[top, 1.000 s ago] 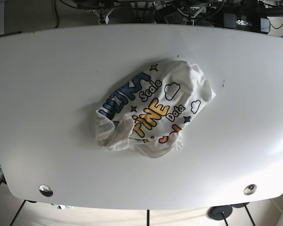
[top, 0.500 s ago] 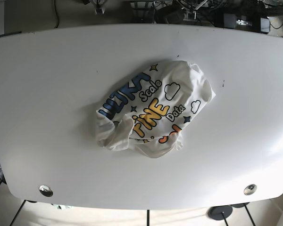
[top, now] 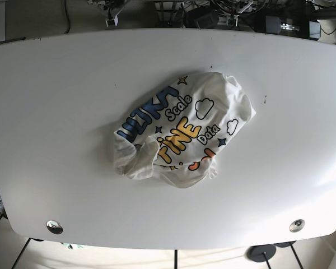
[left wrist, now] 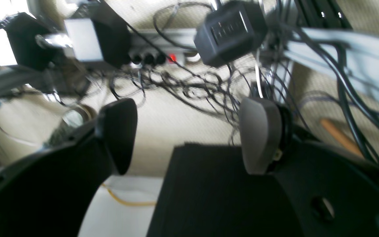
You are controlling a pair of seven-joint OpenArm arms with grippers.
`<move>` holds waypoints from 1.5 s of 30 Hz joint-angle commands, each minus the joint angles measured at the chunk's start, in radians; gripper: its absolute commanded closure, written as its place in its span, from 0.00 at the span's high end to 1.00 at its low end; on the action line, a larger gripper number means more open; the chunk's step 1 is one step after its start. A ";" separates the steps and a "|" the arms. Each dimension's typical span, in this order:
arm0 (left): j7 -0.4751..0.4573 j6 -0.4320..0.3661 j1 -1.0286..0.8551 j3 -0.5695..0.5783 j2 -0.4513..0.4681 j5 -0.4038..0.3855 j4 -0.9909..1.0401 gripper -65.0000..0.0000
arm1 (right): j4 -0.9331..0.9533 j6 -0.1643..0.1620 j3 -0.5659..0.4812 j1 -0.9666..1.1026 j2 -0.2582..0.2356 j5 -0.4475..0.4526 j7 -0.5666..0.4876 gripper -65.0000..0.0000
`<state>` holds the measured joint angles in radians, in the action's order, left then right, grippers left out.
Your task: Fold the T-shirt properly
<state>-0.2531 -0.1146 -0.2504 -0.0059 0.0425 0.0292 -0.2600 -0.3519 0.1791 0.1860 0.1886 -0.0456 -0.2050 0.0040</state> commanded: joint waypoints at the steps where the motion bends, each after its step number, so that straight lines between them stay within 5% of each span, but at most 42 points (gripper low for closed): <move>1: -0.039 -0.006 -0.025 -0.001 0.001 -0.002 -0.005 0.69 | -0.003 0.001 0.004 0.009 -0.003 0.006 -0.003 0.04; 10: -0.122 -0.006 -0.131 -0.001 -0.005 -0.004 -0.108 0.69 | -0.009 0.000 0.004 0.082 0.000 0.006 -0.114 0.04; 19: -0.121 -0.006 -0.343 -0.001 0.001 -0.001 -0.425 0.69 | -0.256 0.000 0.005 0.249 0.003 0.008 -0.103 0.04; 33: -0.039 -0.007 -0.788 -0.004 0.003 -0.002 -1.151 0.69 | -0.930 0.009 0.002 0.619 0.019 0.009 0.055 0.04; 45: -0.039 -0.006 -1.059 -0.128 -0.013 -0.005 -1.634 0.69 | -1.541 0.032 -0.036 0.958 0.013 0.189 0.187 0.04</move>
<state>-0.2703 -0.1150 -1.2877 -0.1314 0.0280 0.0257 -1.8973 -1.9018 0.2092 0.1486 1.1366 -0.0299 -0.0208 0.2138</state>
